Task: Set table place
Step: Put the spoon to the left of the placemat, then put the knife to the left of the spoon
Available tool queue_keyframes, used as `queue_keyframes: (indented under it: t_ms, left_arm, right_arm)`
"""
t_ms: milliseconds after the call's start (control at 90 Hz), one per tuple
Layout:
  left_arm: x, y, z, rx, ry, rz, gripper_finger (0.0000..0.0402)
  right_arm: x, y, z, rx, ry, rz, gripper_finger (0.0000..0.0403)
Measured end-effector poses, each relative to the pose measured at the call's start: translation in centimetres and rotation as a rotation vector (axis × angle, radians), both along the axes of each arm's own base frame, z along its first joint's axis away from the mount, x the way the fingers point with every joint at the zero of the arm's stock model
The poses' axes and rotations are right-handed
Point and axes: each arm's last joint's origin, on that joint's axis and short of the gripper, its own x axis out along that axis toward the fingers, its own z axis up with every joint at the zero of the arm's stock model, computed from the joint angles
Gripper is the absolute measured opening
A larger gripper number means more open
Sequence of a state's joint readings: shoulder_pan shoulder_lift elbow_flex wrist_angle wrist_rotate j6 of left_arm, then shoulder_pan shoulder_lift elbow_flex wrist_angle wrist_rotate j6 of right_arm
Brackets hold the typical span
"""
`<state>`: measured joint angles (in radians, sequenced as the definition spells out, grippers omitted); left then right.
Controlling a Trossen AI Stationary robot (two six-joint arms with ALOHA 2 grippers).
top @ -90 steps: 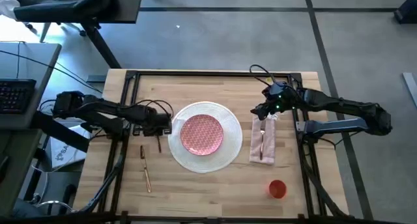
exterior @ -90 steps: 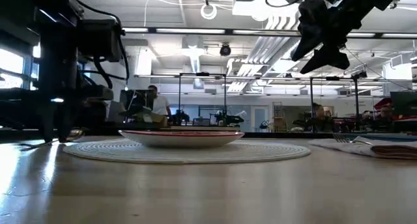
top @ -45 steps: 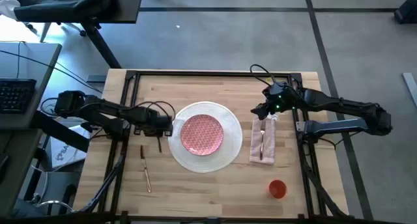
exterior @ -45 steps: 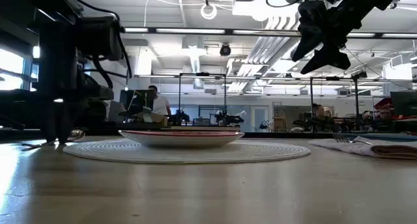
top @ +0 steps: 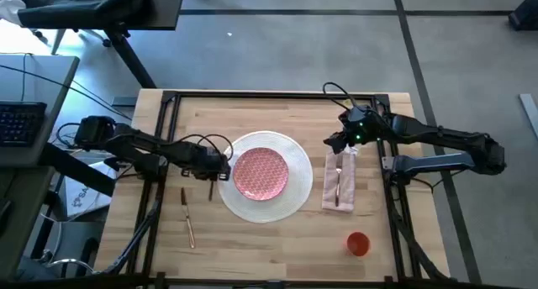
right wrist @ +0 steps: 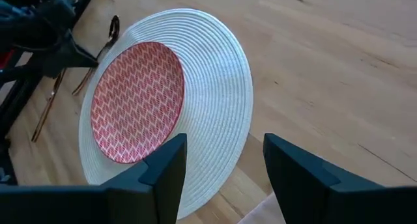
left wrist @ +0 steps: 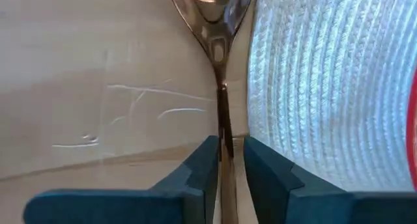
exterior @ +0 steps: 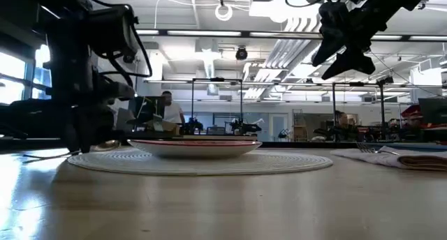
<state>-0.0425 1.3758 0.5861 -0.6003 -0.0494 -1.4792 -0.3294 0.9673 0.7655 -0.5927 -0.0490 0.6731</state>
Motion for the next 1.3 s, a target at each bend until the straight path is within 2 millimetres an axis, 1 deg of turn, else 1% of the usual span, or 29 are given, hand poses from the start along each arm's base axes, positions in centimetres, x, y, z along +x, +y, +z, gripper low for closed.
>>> queue_keyframes:
  t_ms: [400, 789, 889, 978, 1078, 1156, 1300]
  left_arm:
    - [0.2, 0.0, 0.5, -0.008, 0.002, 0.071, 0.0050]
    - [0.3, -0.1, 0.7, -0.085, -0.007, 0.097, 0.0096]
    - [0.1, -0.2, 1.1, -0.117, -0.020, 0.090, 0.0109]
    - [-0.6, -0.5, 2.0, -0.162, -0.019, 0.085, 0.0123]
    - [-1.3, -1.3, 3.5, -0.225, -0.018, 0.093, 0.0139]
    - [-1.5, -2.5, 4.6, -0.294, -0.042, 0.124, 0.0143]
    - [-2.2, -5.8, 4.9, -0.411, 0.002, 0.142, 0.0140]
  right_arm:
    - [0.0, 0.0, 0.0, 0.000, 0.000, 0.000, 0.0183]
    - [0.0, 0.0, 0.0, -0.003, 0.001, 0.003, 0.0183]
    - [0.0, 0.0, 0.0, -0.002, 0.001, 0.003, 0.0183]
    - [0.0, 0.0, 0.0, 0.001, 0.001, 0.004, 0.0183]
    - [0.0, 0.0, 0.0, 0.004, -0.001, 0.006, 0.0183]
    - [0.0, 0.0, 0.0, 0.002, -0.001, 0.008, 0.0183]
    - [0.0, 0.0, 0.0, -0.017, 0.006, -0.001, 0.0183]
